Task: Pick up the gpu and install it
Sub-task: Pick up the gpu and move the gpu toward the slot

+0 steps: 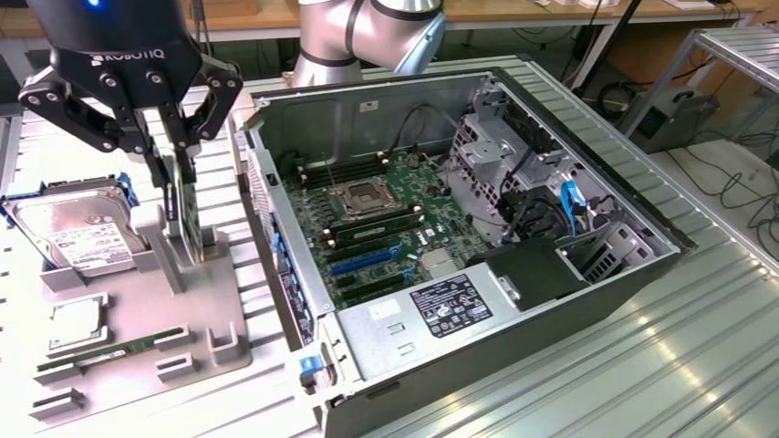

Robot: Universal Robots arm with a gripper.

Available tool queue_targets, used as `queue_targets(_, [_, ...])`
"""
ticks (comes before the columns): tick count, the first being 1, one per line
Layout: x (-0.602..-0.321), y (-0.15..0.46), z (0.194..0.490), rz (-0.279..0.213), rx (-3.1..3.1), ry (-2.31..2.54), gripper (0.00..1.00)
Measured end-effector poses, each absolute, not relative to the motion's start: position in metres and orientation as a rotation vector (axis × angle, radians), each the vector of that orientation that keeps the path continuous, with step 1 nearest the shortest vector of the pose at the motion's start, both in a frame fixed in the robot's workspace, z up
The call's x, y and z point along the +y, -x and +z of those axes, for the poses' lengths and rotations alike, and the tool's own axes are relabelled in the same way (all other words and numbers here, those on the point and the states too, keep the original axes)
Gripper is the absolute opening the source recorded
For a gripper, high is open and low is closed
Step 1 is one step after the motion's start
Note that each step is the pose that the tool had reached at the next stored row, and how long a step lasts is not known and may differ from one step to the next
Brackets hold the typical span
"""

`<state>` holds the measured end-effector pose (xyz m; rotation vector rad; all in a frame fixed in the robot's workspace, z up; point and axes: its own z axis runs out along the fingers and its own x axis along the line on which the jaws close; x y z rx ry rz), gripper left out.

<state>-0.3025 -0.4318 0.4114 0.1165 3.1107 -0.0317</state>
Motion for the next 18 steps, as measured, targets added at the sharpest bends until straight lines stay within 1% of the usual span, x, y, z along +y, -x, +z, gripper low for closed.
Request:
queue_targets(12, [-0.432,0.302,0.418,-0.032,3.111,-0.117,0.26])
queue_targets(15, [-0.432,0.302,0.428,-0.032,3.111,-0.117,0.26])
queue_targets(18, [-0.432,0.301,0.428,-0.032,3.111,-0.116,0.26])
